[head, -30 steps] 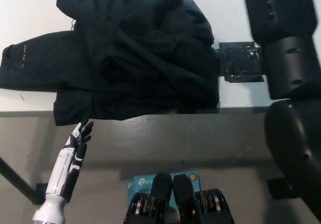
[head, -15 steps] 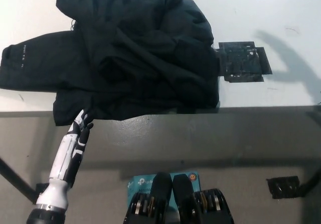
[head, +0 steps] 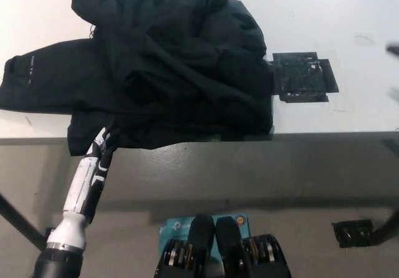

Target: The robot grabs the right edges of the black jacket on the table, and folds it in half

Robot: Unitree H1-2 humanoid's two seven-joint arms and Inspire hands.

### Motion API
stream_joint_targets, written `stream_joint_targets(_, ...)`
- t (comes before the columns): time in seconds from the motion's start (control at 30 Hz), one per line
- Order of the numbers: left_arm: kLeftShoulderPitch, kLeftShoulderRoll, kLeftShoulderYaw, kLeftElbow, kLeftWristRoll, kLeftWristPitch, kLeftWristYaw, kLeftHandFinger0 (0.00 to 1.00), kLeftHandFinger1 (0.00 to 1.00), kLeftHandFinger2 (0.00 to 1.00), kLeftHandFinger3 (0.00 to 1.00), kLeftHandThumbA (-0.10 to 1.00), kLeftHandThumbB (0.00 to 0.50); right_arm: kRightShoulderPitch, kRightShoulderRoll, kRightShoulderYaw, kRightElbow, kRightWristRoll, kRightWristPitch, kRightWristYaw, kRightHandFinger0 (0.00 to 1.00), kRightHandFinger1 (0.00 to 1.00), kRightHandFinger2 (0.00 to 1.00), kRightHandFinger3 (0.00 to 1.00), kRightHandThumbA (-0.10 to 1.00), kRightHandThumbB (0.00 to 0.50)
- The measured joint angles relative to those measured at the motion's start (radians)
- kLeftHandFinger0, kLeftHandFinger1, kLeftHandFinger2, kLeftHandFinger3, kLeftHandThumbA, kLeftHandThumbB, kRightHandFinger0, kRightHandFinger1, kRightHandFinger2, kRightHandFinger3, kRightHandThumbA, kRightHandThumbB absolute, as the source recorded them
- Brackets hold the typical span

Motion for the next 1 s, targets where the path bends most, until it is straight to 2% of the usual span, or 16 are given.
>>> stream_joint_targets(0.07, -0.002, 0.0, 0.0, 0.001, -0.004, 0.0, -0.001, 1.0, 1.0, 1.0, 1.0, 1.0, 0.259, 0.086, 0.021, -0.009, -0.071, 0.02, -0.002, -0.006, 1.0, 1.0, 1.0, 1.0, 1.0, 0.41)
stream_joint_targets(0.17, -0.002, 0.001, 0.001, 0.001, -0.016, 0.0, -0.006, 1.0, 1.0, 1.0, 1.0, 1.0, 0.254, 0.231, 0.086, -0.023, -0.186, 0.071, -0.027, -0.012, 1.0, 1.0, 1.0, 1.0, 1.0, 0.406)
stream_joint_targets(0.23, -0.002, 0.002, 0.003, 0.001, -0.024, 0.0, -0.008, 1.0, 1.0, 1.0, 1.0, 1.0, 0.255, 0.325, 0.142, -0.024, -0.242, 0.105, -0.044, -0.014, 1.0, 1.0, 1.0, 1.0, 1.0, 0.384)
stream_joint_targets(0.33, 0.003, 0.006, 0.004, -0.001, -0.037, -0.001, -0.013, 1.0, 1.0, 1.0, 1.0, 1.0, 0.255, 0.447, 0.228, -0.021, -0.252, 0.134, -0.096, -0.013, 1.0, 1.0, 1.0, 1.0, 1.0, 0.389)
stream_joint_targets(0.4, 0.011, 0.008, 0.004, -0.003, -0.045, -0.001, -0.018, 1.0, 1.0, 1.0, 1.0, 1.0, 0.252, 0.496, 0.271, -0.014, -0.236, 0.14, -0.123, -0.013, 1.0, 1.0, 1.0, 1.0, 1.0, 0.335)
stream_joint_targets(0.43, 0.017, 0.009, 0.004, -0.004, -0.048, -0.001, -0.02, 1.0, 1.0, 1.0, 1.0, 1.0, 0.251, 0.509, 0.283, -0.006, -0.212, 0.14, -0.144, -0.013, 1.0, 1.0, 1.0, 1.0, 1.0, 0.334)
stream_joint_targets(0.5, 0.028, 0.009, 0.003, -0.004, -0.052, -0.001, -0.022, 1.0, 1.0, 1.0, 1.0, 1.0, 0.251, 0.516, 0.296, 0.005, -0.16, 0.136, -0.169, -0.013, 1.0, 1.0, 1.0, 1.0, 1.0, 0.325)
stream_joint_targets(0.53, 0.037, 0.009, 0.003, -0.004, -0.056, -0.001, -0.023, 1.0, 1.0, 1.0, 1.0, 1.0, 0.25, 0.52, 0.303, 0.018, -0.109, 0.129, -0.194, -0.013, 1.0, 1.0, 1.0, 1.0, 1.0, 0.288)
stream_joint_targets(0.57, 0.044, 0.01, 0.003, -0.004, -0.058, -0.001, -0.024, 1.0, 1.0, 1.0, 1.0, 1.0, 0.25, 0.518, 0.302, 0.032, -0.062, 0.119, -0.215, -0.014, 1.0, 1.0, 1.0, 1.0, 1.0, 0.273)
stream_joint_targets(0.67, 0.063, 0.009, 0.002, -0.004, -0.064, -0.001, -0.025, 1.0, 1.0, 1.0, 1.0, 1.0, 0.249, 0.518, 0.301, 0.064, 0.049, 0.092, -0.253, -0.014, 1.0, 1.0, 1.0, 1.0, 1.0, 0.271)
stream_joint_targets(0.7, 0.07, 0.009, 0.002, -0.004, -0.066, -0.001, -0.025, 1.0, 1.0, 1.0, 1.0, 1.0, 0.24, 0.518, 0.301, 0.075, 0.083, 0.083, -0.267, -0.015, 1.0, 1.0, 1.0, 1.0, 1.0, 0.242)
stream_joint_targets(0.77, 0.084, 0.01, 0.002, -0.004, -0.07, -0.002, -0.025, 1.0, 1.0, 1.0, 1.0, 1.0, 0.238, 0.518, 0.3, 0.101, 0.15, 0.06, -0.3, -0.017, 1.0, 1.0, 1.0, 1.0, 1.0, 0.239)
stream_joint_targets(0.8, 0.091, 0.01, 0.003, -0.005, -0.07, -0.002, -0.025, 1.0, 1.0, 1.0, 1.0, 1.0, 0.266, 0.519, 0.299, 0.112, 0.176, 0.052, -0.314, -0.018, 1.0, 1.0, 1.0, 1.0, 1.0, 0.264)
stream_joint_targets(0.87, 0.111, 0.011, 0.003, -0.006, -0.073, -0.003, -0.026, 1.0, 1.0, 1.0, 1.0, 1.0, 0.282, 0.524, 0.298, 0.14, 0.236, 0.031, -0.349, -0.019, 1.0, 1.0, 1.0, 1.0, 1.0, 0.251)
stream_joint_targets(0.93, 0.129, 0.015, 0.004, -0.007, -0.075, -0.003, -0.03, 1.0, 1.0, 1.0, 1.0, 1.0, 0.278, 0.538, 0.297, 0.162, 0.277, 0.012, -0.384, -0.023, 1.0, 1.0, 1.0, 1.0, 1.0, 0.243)
stream_joint_targets(1.0, 0.144, 0.021, 0.004, -0.008, -0.077, -0.004, -0.035, 1.0, 1.0, 1.0, 1.0, 1.0, 0.262, 0.551, 0.297, 0.178, 0.299, -0.001, -0.412, -0.026, 1.0, 1.0, 1.0, 1.0, 1.0, 0.256)
